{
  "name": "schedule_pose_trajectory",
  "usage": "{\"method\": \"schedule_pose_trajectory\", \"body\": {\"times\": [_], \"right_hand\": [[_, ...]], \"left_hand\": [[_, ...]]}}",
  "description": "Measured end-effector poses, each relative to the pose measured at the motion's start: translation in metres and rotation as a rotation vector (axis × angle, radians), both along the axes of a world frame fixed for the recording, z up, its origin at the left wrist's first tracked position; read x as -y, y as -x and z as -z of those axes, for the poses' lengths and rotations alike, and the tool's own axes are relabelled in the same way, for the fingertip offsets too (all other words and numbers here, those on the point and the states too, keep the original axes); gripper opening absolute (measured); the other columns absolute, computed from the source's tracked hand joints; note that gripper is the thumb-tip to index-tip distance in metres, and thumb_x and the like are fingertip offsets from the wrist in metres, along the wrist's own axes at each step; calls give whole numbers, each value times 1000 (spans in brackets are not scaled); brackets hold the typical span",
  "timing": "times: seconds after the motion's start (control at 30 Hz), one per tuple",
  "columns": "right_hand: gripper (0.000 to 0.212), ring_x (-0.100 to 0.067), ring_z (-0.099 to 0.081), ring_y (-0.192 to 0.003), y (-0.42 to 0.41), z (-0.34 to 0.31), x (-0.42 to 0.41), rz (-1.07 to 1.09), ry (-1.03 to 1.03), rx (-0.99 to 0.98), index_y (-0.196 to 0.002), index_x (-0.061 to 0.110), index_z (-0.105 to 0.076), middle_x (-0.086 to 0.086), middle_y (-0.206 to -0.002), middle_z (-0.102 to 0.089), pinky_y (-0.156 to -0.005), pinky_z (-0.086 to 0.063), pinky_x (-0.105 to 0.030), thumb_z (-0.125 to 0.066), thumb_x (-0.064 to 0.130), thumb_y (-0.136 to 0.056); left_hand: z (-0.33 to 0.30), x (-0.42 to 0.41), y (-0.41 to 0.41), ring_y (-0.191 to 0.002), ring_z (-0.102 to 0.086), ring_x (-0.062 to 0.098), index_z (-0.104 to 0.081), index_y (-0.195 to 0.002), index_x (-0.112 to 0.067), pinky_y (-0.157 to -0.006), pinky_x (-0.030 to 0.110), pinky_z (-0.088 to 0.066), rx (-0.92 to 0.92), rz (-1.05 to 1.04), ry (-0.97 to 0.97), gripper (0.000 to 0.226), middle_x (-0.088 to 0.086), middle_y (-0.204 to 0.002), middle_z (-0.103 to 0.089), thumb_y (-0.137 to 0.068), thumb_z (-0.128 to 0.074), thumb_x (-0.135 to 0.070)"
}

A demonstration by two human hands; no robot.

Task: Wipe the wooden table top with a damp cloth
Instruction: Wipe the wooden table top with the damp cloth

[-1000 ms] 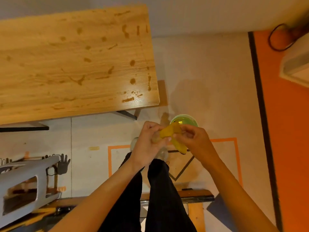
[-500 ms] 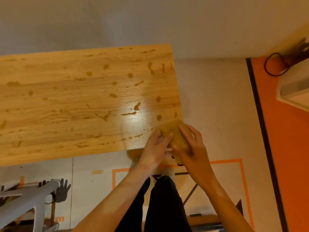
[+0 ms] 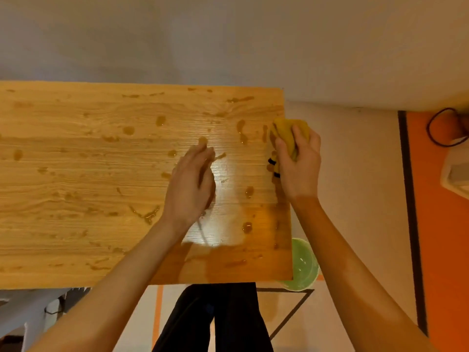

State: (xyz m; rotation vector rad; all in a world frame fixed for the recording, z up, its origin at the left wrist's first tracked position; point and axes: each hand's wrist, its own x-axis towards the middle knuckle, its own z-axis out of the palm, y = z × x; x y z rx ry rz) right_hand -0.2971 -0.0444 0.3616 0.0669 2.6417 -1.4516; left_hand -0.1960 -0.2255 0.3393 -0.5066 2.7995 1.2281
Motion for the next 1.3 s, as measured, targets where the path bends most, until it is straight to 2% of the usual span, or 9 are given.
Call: {"method": "schedule_pose_trajectory", "body": {"times": [0.1,0.23,0.33,0.57,0.77,0.87,0.97,1.07,1.3], "right_hand": [[49,-15,-33,-135,36,24,21,-110,-83,-86,-148,13,-38,-6,-154,-25,-115,-27,-20,-47,27,-102],[56,-34,-32,-137,55,59,34,-216,-617,-274,-151,10,-32,-13,-162,-18,-114,-30,-42,-33,39,-104],[59,-37,-11,-150,63,68,35,-298,-721,-292,-152,5,-27,-17,-163,-10,-122,-14,-51,-26,39,-104],[54,-29,0,-152,90,65,74,-272,-744,-255,-157,17,-10,-10,-165,-2,-124,-9,-48,-23,31,-107],[61,-26,9,-152,51,74,159,-645,-738,-395,-156,15,2,-6,-165,8,-124,1,-43,-30,27,-106],[71,-28,-4,-152,74,75,104,-483,-847,-483,-156,15,-6,-9,-164,-5,-124,-6,-42,-46,7,-97],[53,-26,-2,-152,91,68,59,-279,-724,-271,-156,9,-13,-11,-164,-6,-125,0,-40,-32,14,-106],[61,-29,-1,-152,76,69,100,-184,-706,-295,-156,14,-10,-13,-164,-3,-125,-10,-45,-38,9,-103],[65,-28,1,-152,44,72,161,-660,-694,-481,-156,20,-14,-5,-165,-5,-125,-5,-46,-38,2,-99]], "left_hand": [[11,27,14,-154,-17,22,-38,-153,-14,-126,48,-13,36,-19,161,49,4,-165,-26,-104,-43,-15],[23,63,9,-156,-6,22,-27,-157,-16,-127,47,-5,76,-117,273,53,2,-168,-13,-106,-39,-22],[28,83,-3,-156,-1,18,-21,-159,-19,-127,45,-3,99,-158,320,54,-1,-169,-8,-108,-33,-31],[33,92,-3,-156,3,15,-18,-160,-22,-125,35,3,113,-126,337,58,-3,-169,-4,-105,-26,-39],[35,94,-5,-156,3,16,-18,-159,-22,-126,40,0,116,-116,332,58,-4,-169,-4,-104,-26,-40],[37,92,-5,-156,2,17,-18,-159,-22,-126,40,1,109,-117,321,59,-4,-169,-3,-105,-26,-41],[38,92,-6,-156,4,17,-18,-160,-22,-126,39,2,97,-115,304,59,-4,-169,-3,-105,-25,-42],[39,93,-6,-156,5,17,-18,-159,-20,-126,40,3,87,-111,304,59,-3,-169,-3,-105,-25,-41],[40,96,-5,-156,4,19,-19,-159,-19,-125,42,2,69,-112,295,56,-1,-169,-3,-107,-28,-38]]}}
